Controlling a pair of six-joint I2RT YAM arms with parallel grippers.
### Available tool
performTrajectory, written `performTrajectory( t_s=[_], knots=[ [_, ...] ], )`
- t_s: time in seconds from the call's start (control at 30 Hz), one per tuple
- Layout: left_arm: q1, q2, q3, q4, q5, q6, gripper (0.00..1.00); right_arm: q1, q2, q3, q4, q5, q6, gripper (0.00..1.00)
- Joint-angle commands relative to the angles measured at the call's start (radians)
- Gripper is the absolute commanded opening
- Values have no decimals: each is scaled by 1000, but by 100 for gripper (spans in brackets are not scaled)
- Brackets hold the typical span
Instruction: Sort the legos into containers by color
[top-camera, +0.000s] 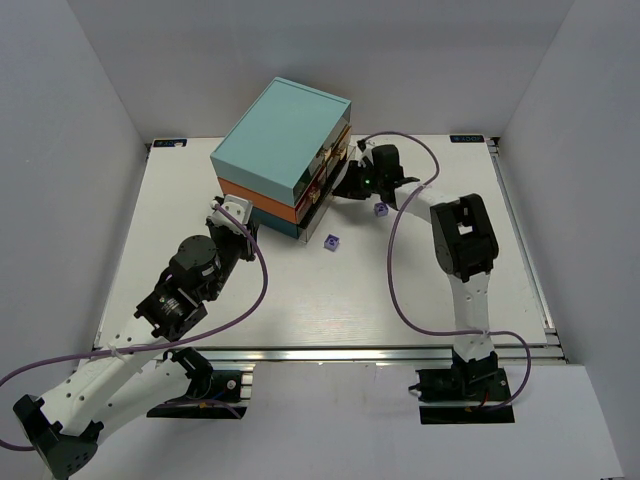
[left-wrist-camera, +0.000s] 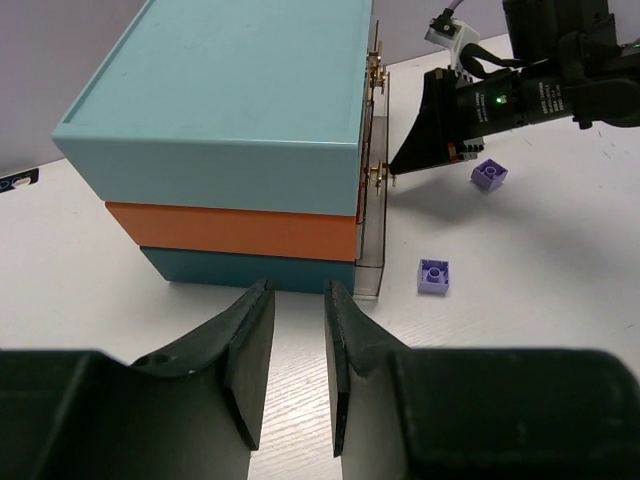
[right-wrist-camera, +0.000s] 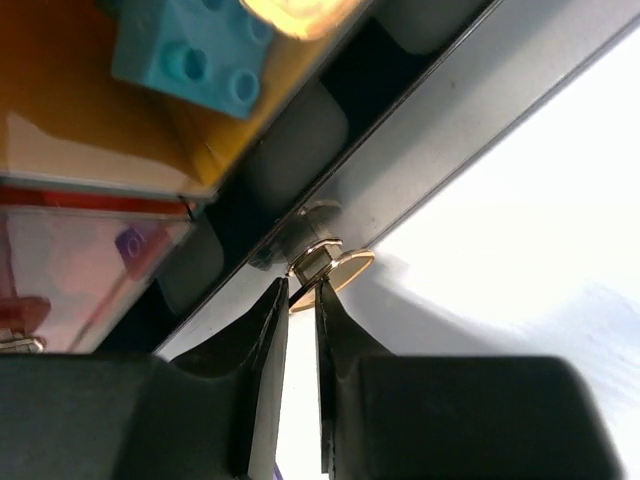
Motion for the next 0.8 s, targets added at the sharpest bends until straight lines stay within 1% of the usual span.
performTrajectory(
  t_s=[0.0, 0.33, 0.47, 0.5, 0.57, 0.6, 0.63, 0.67, 0.73, 0.77],
  knots=[
    [4, -17, -13, 18, -14, 8, 37, -38, -59, -74, -9, 113, -45, 19],
    [4, -14, -14, 20, 7, 7, 37, -76, -173, -254, 35, 144, -65, 18],
    [4, -17, -17, 23, 20, 10, 37, -86, -208, -300, 57, 138, -83, 19],
    [4, -17, -19, 23, 27, 10, 37, -87, -217, -301, 55, 124, -94, 25],
    [4, -20, -23, 29, 62, 16, 37, -89, -219, -294, 58, -1, -146, 38],
    [4, -23, -25, 30, 84, 19, 38, -90, -217, -277, 28, -81, -165, 51],
    [4, -23, -28, 35, 102, 22, 39, -83, -219, -265, 3, -117, -215, 55],
    [4, -23, -33, 43, 151, 31, 40, -80, -230, -257, -6, -156, -237, 61],
    [4, -22, -36, 44, 200, 38, 45, -84, -253, -267, -17, -216, -269, 63],
    [4, -17, -36, 44, 217, 44, 46, -84, -282, -286, -20, -238, -318, 64]
  ],
)
